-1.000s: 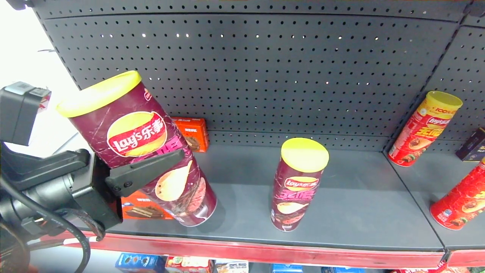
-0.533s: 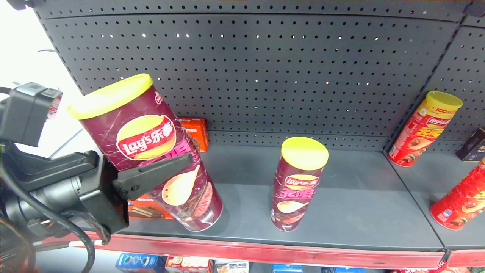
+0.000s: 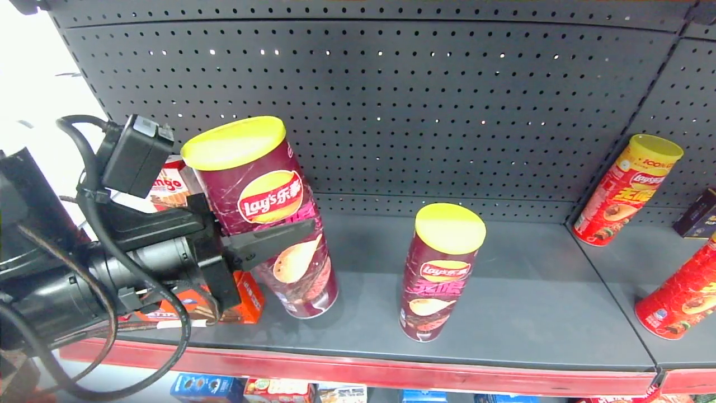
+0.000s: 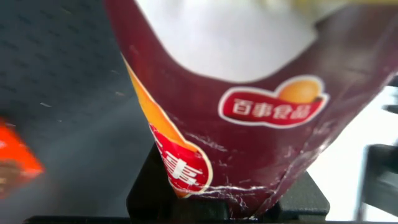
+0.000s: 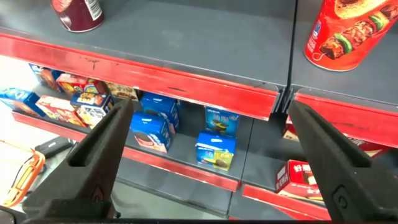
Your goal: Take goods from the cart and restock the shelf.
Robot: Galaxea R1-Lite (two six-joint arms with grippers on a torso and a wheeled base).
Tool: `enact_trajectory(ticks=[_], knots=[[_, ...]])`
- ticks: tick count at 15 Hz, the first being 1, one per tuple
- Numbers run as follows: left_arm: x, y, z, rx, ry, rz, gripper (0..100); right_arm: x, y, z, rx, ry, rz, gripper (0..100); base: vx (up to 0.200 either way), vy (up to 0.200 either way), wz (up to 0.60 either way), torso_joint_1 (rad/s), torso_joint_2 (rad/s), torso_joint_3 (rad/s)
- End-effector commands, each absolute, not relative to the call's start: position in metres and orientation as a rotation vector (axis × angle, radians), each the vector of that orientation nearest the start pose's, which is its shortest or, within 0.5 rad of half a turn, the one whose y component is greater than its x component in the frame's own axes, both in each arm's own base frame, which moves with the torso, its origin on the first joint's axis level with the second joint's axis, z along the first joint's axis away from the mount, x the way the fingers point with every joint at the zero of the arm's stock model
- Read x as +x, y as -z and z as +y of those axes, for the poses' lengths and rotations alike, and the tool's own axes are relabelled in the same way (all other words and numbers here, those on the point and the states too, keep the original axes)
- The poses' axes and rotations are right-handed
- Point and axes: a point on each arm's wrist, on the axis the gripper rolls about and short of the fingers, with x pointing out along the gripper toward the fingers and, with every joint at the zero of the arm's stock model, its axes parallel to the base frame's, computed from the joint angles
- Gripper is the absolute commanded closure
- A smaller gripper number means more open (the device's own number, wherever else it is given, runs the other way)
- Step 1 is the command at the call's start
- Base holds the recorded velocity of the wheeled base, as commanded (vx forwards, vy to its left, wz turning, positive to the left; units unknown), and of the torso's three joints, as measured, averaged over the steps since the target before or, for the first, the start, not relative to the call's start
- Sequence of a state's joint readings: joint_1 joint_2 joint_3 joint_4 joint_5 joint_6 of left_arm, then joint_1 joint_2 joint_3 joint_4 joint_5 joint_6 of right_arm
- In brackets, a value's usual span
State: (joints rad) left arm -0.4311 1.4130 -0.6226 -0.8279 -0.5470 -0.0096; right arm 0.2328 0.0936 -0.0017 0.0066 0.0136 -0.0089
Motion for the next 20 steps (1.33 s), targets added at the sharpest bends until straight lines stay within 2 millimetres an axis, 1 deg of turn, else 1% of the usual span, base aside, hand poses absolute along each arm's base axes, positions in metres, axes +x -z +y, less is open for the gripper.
enact_trajectory(ticks=[1,2,3,5,7,8,10,11,12,13,14,15,16,17,18,20], knots=[[0.213,-0.237,-0.109,0.018,0.958,-0.057,100,-0.015,-0.077,-0.003,-0.021,-0.247,0.103,0,0.0,0.0,0.0,0.0,0.0,0.0],[0.214,-0.238,-0.108,0.025,0.967,-0.055,100,-0.015,-0.077,-0.003,-0.021,-0.247,0.104,0,0.0,0.0,0.0,0.0,0.0,0.0],[0.216,-0.243,-0.113,0.023,1.012,-0.056,100,-0.015,-0.077,-0.003,-0.021,-0.247,0.103,0,0.0,0.0,0.0,0.0,0.0,0.0],[0.217,-0.248,-0.117,0.025,1.043,-0.046,100,-0.015,-0.077,-0.003,-0.021,-0.247,0.104,0,0.0,0.0,0.0,0.0,0.0,0.0],[0.217,-0.249,-0.117,0.019,1.074,-0.017,100,-0.015,-0.077,-0.003,-0.021,-0.247,0.104,0,0.0,0.0,0.0,0.0,0.0,0.0],[0.218,-0.248,-0.115,0.017,1.079,0.009,100,-0.015,-0.077,-0.003,-0.021,-0.247,0.104,0,0.0,0.0,0.0,0.0,0.0,0.0],[0.226,-0.249,-0.108,0.066,1.038,-0.01,100,-0.015,-0.077,-0.003,-0.021,-0.247,0.103,0,0.0,0.0,0.0,0.0,0.0,0.0],[0.237,-0.241,-0.108,0.087,1.036,0.01,100,-0.015,-0.077,-0.003,-0.021,-0.247,0.104,0,0.0,0.0,0.0,0.0,0.0,0.0],[0.244,-0.237,-0.112,0.09,1.041,0.019,100,-0.015,-0.077,-0.003,-0.021,-0.247,0.106,0,0.0,0.0,0.0,0.0,0.0,0.0],[0.25,-0.237,-0.119,0.091,1.055,0.019,100,-0.015,-0.077,-0.003,-0.021,-0.247,0.103,0,0.0,0.0,0.0,0.0,0.0,0.0],[0.25,-0.239,-0.129,0.092,1.087,0.011,100,-0.015,-0.077,-0.003,-0.021,-0.247,0.104,0,0.0,0.0,0.0,0.0,0.0,0.0],[0.255,-0.238,-0.132,0.092,1.092,0.014,100,-0.015,-0.077,-0.003,-0.021,-0.247,0.104,0,0.0,0.0,0.0,0.0,0.0,0.0],[0.264,-0.235,-0.136,0.092,1.092,0.023,100,-0.015,-0.077,-0.003,-0.021,-0.247,0.104,0,0.0,0.0,0.0,0.0,0.0,0.0],[0.274,-0.236,-0.143,0.102,1.104,0.015,100,-0.015,-0.077,-0.003,-0.021,-0.247,0.103,0,0.0,0.0,0.0,0.0,0.0,0.0],[0.284,-0.231,-0.149,0.112,1.114,0.02,100,-0.015,-0.077,-0.003,-0.021,-0.247,0.104,0,0.0,0.0,0.0,0.0,0.0,0.0],[0.307,-0.228,-0.16,0.121,1.144,0.007,100,-0.015,-0.077,-0.003,-0.021,-0.247,0.103,0,0.0,0.0,0.0,0.0,0.0,0.0]])
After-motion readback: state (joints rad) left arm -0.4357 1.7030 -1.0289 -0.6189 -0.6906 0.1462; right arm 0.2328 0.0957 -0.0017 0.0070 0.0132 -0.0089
